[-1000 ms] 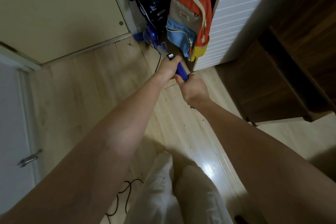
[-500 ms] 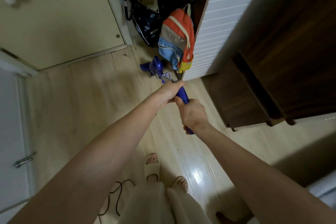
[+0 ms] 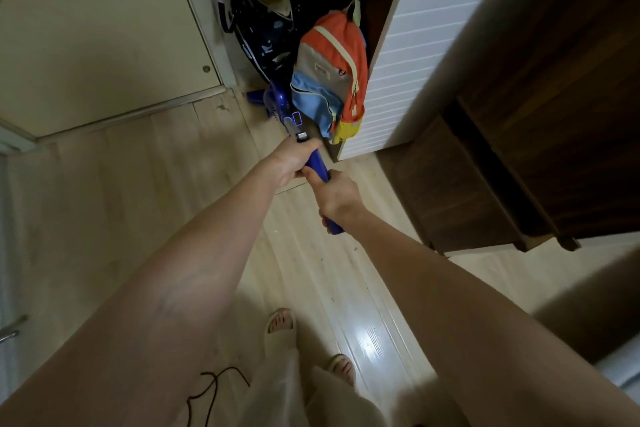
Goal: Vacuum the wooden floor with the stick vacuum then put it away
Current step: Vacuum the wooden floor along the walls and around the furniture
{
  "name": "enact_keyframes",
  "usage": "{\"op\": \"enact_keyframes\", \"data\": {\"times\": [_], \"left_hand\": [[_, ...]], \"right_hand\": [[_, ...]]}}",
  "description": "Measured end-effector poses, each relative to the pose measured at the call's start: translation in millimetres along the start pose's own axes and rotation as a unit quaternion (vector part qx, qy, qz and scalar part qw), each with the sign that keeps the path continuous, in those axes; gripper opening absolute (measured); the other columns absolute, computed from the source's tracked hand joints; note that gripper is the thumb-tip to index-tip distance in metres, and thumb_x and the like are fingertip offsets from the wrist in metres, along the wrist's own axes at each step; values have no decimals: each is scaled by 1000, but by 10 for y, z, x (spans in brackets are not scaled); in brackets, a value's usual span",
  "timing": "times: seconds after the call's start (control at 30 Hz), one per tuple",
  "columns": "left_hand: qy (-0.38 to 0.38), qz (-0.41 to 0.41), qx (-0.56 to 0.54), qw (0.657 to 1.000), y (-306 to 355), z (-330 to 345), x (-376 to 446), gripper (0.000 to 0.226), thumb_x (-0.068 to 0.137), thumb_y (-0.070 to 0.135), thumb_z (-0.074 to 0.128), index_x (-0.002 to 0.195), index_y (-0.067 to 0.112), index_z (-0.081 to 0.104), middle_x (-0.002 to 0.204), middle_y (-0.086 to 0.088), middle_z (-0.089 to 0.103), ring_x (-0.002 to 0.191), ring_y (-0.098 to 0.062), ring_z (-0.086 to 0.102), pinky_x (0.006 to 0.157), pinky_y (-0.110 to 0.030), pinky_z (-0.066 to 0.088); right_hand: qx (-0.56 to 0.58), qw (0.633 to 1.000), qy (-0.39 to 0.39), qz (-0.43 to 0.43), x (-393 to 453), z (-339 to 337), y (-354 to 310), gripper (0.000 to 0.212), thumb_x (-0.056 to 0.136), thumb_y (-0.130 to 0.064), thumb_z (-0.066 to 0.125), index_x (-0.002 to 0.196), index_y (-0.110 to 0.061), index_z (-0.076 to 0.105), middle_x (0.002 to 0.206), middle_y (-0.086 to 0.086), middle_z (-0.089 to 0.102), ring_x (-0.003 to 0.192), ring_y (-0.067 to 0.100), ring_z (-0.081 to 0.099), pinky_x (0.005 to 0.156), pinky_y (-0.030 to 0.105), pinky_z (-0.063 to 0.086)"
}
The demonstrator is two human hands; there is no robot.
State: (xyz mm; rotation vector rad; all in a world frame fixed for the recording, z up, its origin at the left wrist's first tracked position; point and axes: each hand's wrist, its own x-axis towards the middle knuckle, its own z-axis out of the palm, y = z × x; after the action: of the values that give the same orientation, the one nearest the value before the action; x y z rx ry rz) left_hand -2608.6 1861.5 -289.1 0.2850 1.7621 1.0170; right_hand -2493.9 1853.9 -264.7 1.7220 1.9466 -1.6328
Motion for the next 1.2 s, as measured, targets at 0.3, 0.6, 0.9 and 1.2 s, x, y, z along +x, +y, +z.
{"op": "enact_keyframes", "data": {"times": [0.3,0.6,0.9,1.2], "left_hand": [[-6,10,38,999,-237,-34,414,21,95,24,54,76,16,50,71,-3,54,64,-16,54,52,-20,47],[-22,7,-48,999,53,-57,307,17,93,26,59,81,14,56,72,-2,61,66,-14,59,68,-27,54],[0,-18,-6,1000,-15,-154,297,16,93,25,57,80,18,52,77,-2,56,69,-15,55,73,-30,50],[-55,-47,-28,997,220,-454,-255,12,91,21,60,82,14,55,73,-4,56,65,-15,55,69,-27,52]], "right_hand": [[-5,1000,17,1,400,217,205,39,95,-57,44,97,-18,50,74,8,59,49,20,55,44,29,51],[-2,1000,15,9,335,-18,-106,41,95,-56,45,83,-17,45,70,8,56,43,20,51,39,25,45],[1,1000,-3,18,312,175,-99,42,96,-55,44,99,-13,49,74,9,57,47,19,53,43,27,50],[84,995,-33,48,-372,86,-459,40,95,-53,48,90,-13,49,69,9,56,48,19,51,44,25,45]]}}
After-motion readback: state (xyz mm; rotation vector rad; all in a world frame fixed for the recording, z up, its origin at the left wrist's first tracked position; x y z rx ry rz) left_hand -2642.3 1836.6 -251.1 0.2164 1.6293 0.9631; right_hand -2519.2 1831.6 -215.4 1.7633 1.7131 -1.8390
